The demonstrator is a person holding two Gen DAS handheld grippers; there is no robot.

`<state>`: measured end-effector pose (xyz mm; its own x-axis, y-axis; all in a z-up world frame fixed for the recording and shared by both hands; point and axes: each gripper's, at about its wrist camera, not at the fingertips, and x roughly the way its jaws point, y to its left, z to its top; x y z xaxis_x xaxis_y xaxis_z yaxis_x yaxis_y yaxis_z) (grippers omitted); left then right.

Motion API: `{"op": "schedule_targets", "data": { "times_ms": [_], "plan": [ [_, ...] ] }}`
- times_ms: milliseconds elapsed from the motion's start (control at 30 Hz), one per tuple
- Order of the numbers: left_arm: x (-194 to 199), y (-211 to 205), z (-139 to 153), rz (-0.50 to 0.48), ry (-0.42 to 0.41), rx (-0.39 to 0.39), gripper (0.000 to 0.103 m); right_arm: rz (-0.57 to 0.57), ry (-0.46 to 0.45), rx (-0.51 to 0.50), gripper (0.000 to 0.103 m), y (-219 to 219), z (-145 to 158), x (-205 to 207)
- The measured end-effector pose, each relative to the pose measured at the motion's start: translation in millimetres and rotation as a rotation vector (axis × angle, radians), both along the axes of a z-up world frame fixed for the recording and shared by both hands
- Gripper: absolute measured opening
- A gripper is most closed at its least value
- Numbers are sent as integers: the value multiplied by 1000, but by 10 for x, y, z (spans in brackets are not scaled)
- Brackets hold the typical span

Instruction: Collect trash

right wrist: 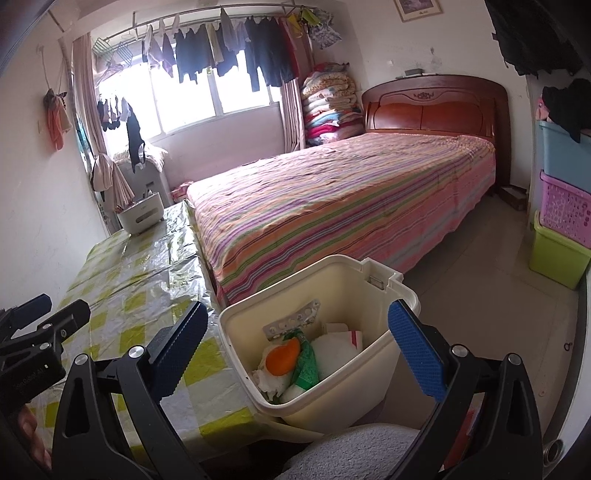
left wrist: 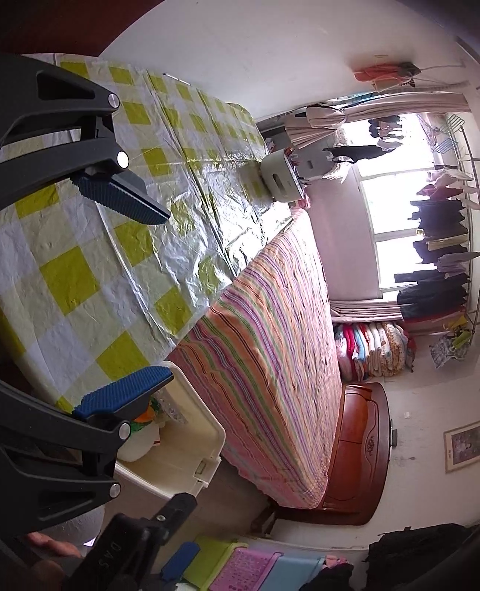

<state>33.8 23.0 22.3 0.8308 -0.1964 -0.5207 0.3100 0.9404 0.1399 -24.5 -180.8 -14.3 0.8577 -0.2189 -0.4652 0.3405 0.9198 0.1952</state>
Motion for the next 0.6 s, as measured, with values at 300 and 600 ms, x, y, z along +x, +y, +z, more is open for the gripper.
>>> {"op": "schedule_targets", "data": {
  "times_ms": [300, 600],
  "plan": [
    [0, 9, 34, -22, 10, -17, 78, -3, 21, 15, 97, -10, -94, 42],
    [21, 12, 14, -19, 20, -17, 80, 2, 36, 31, 97, -15, -121, 81]
  ]
}}
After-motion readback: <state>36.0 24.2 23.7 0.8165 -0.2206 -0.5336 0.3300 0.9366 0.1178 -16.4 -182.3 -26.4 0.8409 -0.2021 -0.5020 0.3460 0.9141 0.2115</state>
